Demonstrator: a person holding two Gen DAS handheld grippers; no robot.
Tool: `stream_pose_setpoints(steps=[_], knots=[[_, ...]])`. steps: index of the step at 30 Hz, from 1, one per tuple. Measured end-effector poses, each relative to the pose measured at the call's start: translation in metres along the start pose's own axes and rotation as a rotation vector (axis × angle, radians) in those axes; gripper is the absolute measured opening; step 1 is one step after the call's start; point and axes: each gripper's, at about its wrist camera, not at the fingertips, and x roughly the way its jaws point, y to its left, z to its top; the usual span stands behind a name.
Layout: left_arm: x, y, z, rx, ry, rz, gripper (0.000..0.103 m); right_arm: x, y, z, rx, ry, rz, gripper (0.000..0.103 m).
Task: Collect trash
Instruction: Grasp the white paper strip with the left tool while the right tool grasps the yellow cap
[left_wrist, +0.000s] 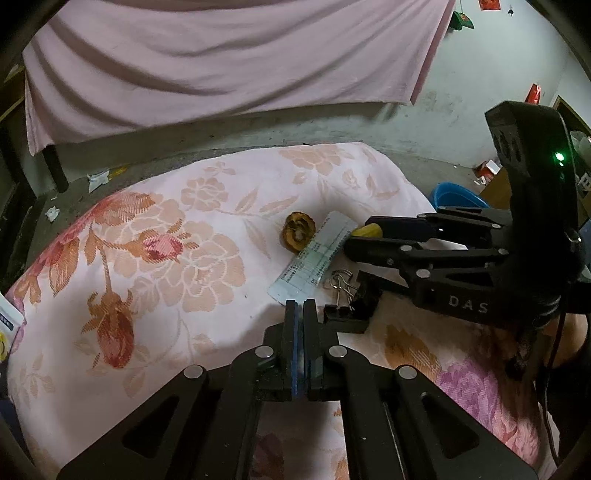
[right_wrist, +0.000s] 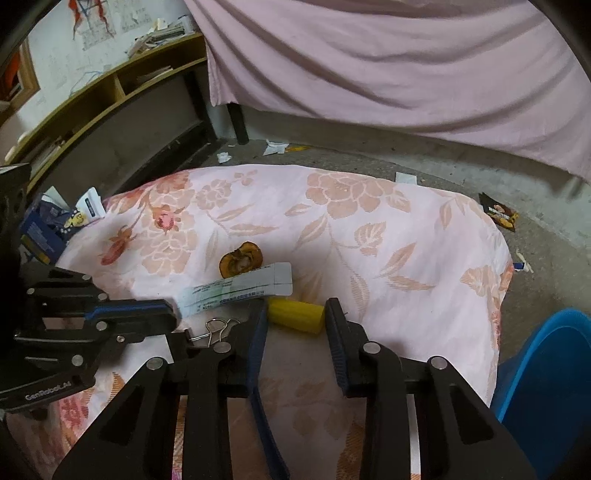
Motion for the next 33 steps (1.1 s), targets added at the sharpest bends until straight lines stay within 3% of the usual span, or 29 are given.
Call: stream_pose_setpoints(steps=[2, 4, 15, 18, 21, 23, 33], knots=[[0.001, -0.002, 0.003, 0.017, -0.003, 0.004, 0.026, -0.003, -0.001, -0.001, 0.0, -0.007, -0.003, 0.029], [0.004, -0.004, 0.006, 0.03, -0.005, 0.013, 0.037, -0.006, -0.003, -0.004, -0.006, -0.012, -0.015, 0.029], [0.024, -0.006, 0.021, 0.092, 0.042, -0.03, 0.037, -0.029, -0.016, -0.023, 0.019, -0.036, -0.03, 0.029], [0.025, -0.012, 0.019, 0.114, 0.063, -0.05, 0.025, -0.029, -0.015, -0.023, 0.023, -0.042, -0.026, 0.029], [0.024, -0.01, 0.018, 0.084, 0.072, -0.06, 0.02, -0.032, -0.015, -0.026, 0.032, -0.047, -0.015, 0.029], [0.021, -0.011, 0.016, 0.07, 0.063, -0.064, 0.01, -0.034, -0.015, -0.029, 0.037, -0.048, -0.011, 0.029], [-0.01, -0.013, -0.005, -0.025, -0.02, -0.082, 0.01, -0.055, -0.007, -0.045, 0.05, -0.101, -0.009, 0.029]])
